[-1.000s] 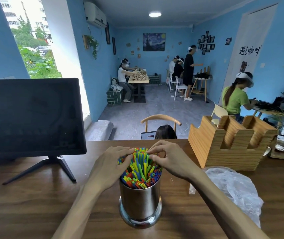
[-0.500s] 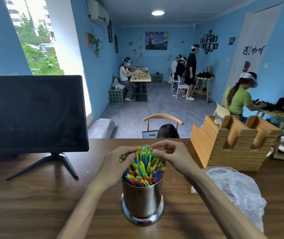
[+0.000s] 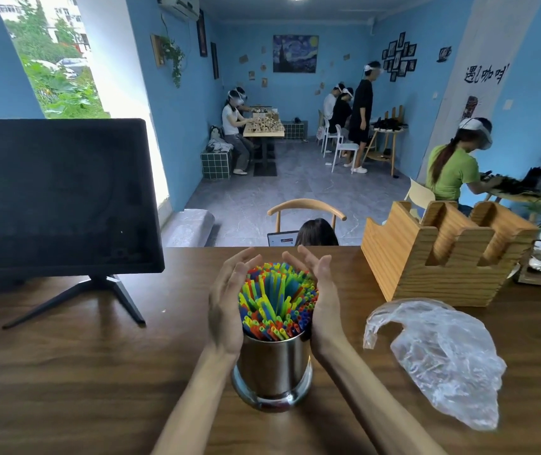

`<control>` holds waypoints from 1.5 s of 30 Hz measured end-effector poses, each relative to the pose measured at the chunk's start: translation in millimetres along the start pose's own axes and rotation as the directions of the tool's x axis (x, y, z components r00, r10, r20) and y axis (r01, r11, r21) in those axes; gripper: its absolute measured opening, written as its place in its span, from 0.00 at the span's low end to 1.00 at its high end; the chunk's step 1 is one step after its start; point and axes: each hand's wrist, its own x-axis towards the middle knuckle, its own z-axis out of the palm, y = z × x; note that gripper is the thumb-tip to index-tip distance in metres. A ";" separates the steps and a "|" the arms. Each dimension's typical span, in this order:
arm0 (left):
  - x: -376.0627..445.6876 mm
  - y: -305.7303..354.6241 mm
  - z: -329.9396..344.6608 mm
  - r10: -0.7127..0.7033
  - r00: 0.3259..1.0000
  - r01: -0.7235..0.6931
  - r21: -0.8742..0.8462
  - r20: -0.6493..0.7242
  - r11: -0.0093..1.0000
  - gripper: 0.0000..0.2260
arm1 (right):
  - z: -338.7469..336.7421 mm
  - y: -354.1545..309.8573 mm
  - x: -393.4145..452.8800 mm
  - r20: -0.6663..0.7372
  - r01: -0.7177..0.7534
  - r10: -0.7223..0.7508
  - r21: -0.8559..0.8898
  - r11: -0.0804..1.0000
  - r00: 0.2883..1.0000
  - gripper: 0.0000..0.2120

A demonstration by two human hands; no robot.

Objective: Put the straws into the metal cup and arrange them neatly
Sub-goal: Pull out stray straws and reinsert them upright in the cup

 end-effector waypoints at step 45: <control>4.1 -15.2 -7.2 0.037 0.999 -0.035 0.047 -0.032 0.998 0.10 | -47.9 -44.6 32.2 0.177 0.061 0.024 -0.456 0.888 0.984 0.05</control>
